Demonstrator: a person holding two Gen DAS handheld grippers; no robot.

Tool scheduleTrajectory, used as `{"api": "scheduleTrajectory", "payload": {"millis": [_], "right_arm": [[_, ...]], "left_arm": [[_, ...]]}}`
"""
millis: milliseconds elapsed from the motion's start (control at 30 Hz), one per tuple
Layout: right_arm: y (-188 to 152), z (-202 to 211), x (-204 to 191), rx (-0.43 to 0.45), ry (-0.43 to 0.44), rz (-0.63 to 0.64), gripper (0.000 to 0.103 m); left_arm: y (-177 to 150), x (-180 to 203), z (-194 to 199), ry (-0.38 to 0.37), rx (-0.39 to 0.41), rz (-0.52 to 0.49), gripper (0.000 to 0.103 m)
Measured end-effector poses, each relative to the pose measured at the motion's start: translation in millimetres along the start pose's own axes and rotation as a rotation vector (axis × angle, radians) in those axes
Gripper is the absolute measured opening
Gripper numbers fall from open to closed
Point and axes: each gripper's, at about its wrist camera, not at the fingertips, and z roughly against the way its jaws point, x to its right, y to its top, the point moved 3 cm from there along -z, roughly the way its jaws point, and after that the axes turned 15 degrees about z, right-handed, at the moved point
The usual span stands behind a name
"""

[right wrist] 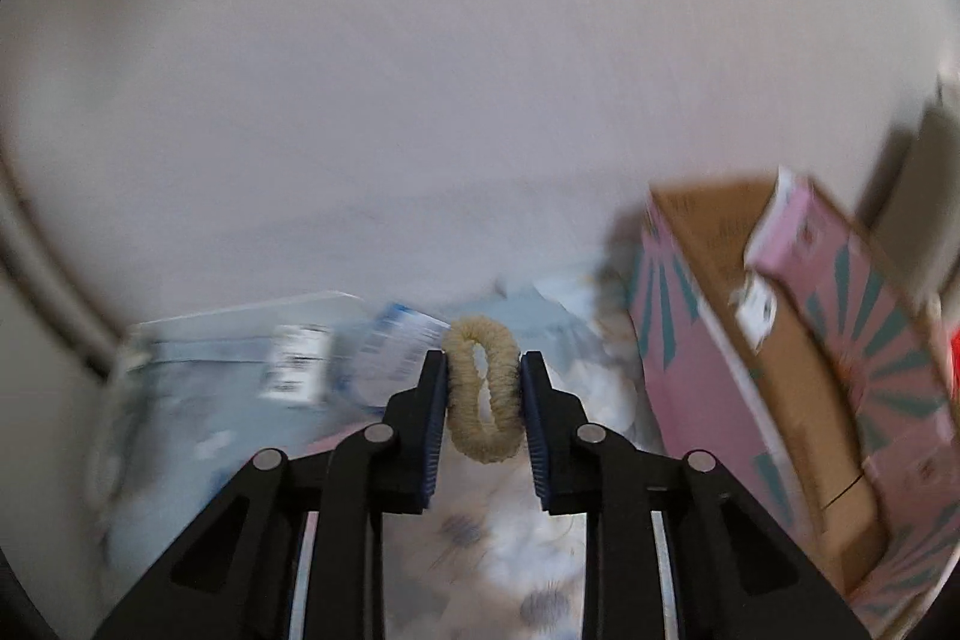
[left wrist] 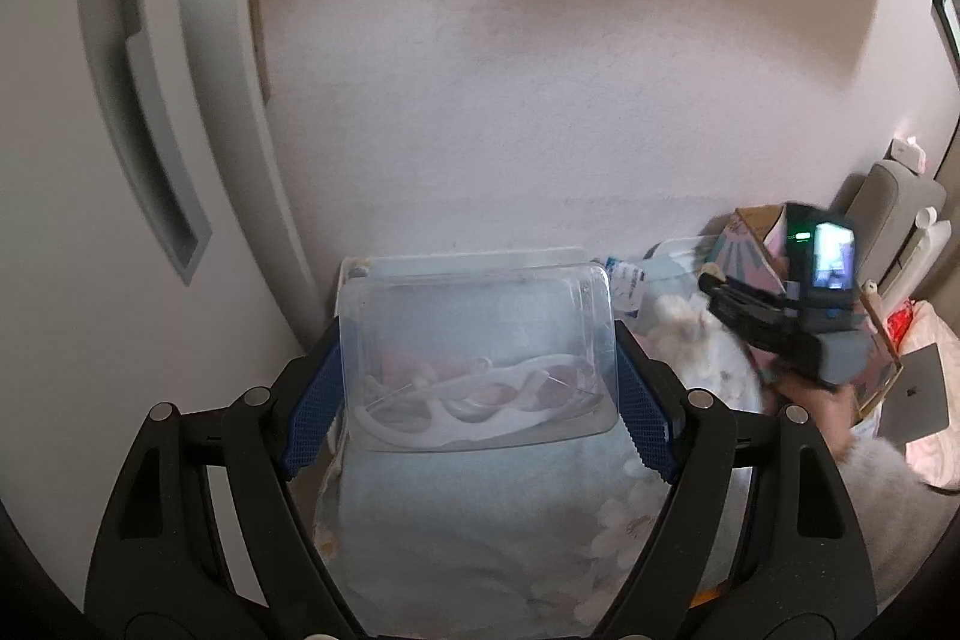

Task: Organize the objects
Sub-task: 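Grasp the cream scrunchie with the right tool while the left tool holds the case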

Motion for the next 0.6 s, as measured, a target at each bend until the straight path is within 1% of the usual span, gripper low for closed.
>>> {"api": "scheduleTrajectory", "payload": {"millis": [33,100,133,267,333,400,500,600], "right_arm": [[5.5,17.3,-3.5,0.023,0.033,0.042,0.023],[9.8,56.4,-5.7,0.064,0.069,0.085,0.023],[20.9,58.1,-13.4,0.072,0.089,0.1,0.023],[31.6,105.1,-12.5,0.108,0.137,0.122,0.023],[40.9,114.0,-17.9,0.12,0.146,0.135,0.023],[40.5,125.5,-18.2,0.125,0.15,0.16,0.023],[29.3,136.7,-23.7,0.12,0.164,0.182,0.023],[27.0,136.9,-23.0,0.116,0.185,0.19,0.023]], "left_arm": [[2.5,1.9,0.3,-0.006,0.003,0.002,0.079],[5.9,4.6,-0.1,-0.016,0.008,0.007,0.079],[6.9,6.1,0.4,-0.019,0.011,0.01,0.079],[6.4,9.9,0.9,-0.03,0.017,0.027,0.079],[4.9,14.6,2.0,-0.03,0.021,0.032,0.079],[1.3,19.0,1.2,-0.021,0.02,0.029,0.079],[-7.4,25.0,-1.4,-0.014,0.009,0.028,0.079],[-15.2,27.6,-2.7,-0.013,-0.006,0.04,0.079]]}}
